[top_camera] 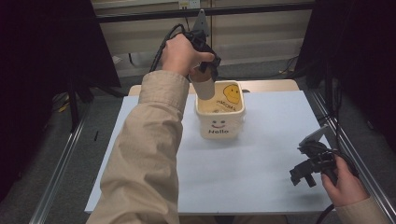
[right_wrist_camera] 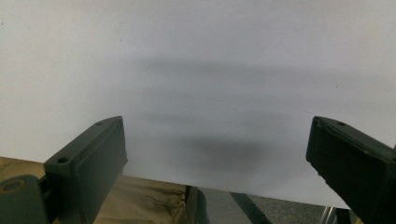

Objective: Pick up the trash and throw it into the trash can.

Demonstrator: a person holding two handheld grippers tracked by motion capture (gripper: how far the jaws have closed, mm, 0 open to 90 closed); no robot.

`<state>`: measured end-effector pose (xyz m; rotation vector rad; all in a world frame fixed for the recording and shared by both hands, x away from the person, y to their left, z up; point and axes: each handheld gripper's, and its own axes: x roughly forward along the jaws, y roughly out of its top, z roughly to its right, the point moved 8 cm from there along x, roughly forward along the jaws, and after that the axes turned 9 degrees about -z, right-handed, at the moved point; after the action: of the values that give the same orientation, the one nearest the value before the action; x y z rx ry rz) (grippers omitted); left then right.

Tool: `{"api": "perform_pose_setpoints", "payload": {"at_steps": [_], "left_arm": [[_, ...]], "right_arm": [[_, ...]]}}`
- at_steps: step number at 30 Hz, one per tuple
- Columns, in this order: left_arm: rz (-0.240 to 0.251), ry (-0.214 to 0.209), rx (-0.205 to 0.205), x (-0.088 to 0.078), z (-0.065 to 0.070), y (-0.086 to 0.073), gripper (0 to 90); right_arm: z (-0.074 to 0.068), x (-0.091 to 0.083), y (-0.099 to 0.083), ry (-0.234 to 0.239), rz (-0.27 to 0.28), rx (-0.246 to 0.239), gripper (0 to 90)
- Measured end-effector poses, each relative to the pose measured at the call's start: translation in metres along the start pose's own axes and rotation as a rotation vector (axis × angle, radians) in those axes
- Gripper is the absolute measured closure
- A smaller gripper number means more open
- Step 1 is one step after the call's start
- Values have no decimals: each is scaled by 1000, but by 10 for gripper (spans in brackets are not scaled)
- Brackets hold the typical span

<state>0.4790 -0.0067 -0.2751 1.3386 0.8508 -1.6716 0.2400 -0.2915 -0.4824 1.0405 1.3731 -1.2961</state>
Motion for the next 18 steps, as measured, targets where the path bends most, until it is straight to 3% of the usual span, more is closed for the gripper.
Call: {"api": "perform_pose_setpoints", "payload": {"at_steps": [3,16,18], "left_arm": [[-5,6,-2,5,0,2,189],[-22,4,-5,30,-3,12,181],[-26,-2,-3,32,-2,13,178]], "right_arm": [[-3,1,0,17,10,6,50],[-2,-1,-1,11,-6,9,49],[-5,-1,0,28,0,33,50]]}}
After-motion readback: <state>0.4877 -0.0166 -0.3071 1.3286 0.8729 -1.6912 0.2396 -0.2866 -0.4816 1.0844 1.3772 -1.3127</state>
